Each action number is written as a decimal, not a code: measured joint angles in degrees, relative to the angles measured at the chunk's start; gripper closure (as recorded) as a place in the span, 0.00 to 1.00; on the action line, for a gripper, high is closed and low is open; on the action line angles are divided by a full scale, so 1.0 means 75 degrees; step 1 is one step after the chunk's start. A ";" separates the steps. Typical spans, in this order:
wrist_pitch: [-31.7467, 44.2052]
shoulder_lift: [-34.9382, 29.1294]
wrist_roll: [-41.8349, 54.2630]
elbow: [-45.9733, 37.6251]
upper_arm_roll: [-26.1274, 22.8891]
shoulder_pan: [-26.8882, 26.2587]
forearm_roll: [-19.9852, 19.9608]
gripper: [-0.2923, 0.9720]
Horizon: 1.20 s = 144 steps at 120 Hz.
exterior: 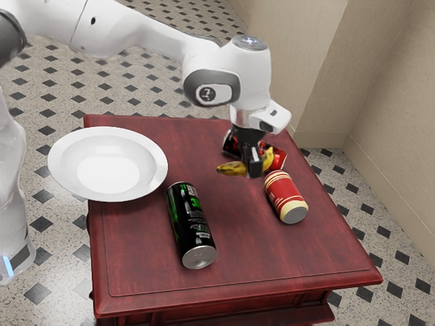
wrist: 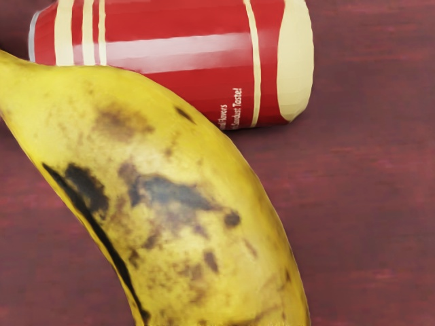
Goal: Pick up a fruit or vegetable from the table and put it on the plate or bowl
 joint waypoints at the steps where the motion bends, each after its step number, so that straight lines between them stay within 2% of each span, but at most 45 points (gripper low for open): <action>1: -0.0018 -0.0016 0.0001 0.0043 -0.0006 -0.0004 0.0010 0.65; 15: -0.0278 -0.0434 0.0011 0.0245 0.0190 -0.0022 0.0104 0.65; 38: -0.0745 -0.1443 0.0026 -0.0192 0.1309 0.0060 0.0392 0.65; 55: -0.0908 -0.2473 0.0028 -0.1280 0.1418 0.0088 0.0457 0.65; 67: -0.1042 -0.3767 0.0030 -0.2291 0.1497 0.0609 0.0609 0.65; 79: -0.1202 -0.4505 0.0037 -0.2956 0.1822 0.0999 0.0814 0.65; 97: -0.1344 -0.4772 0.0048 -0.3382 0.2525 0.1424 0.1176 0.65; 144: -0.1600 -0.4991 0.0073 -0.3732 0.3095 0.2004 0.1613 0.65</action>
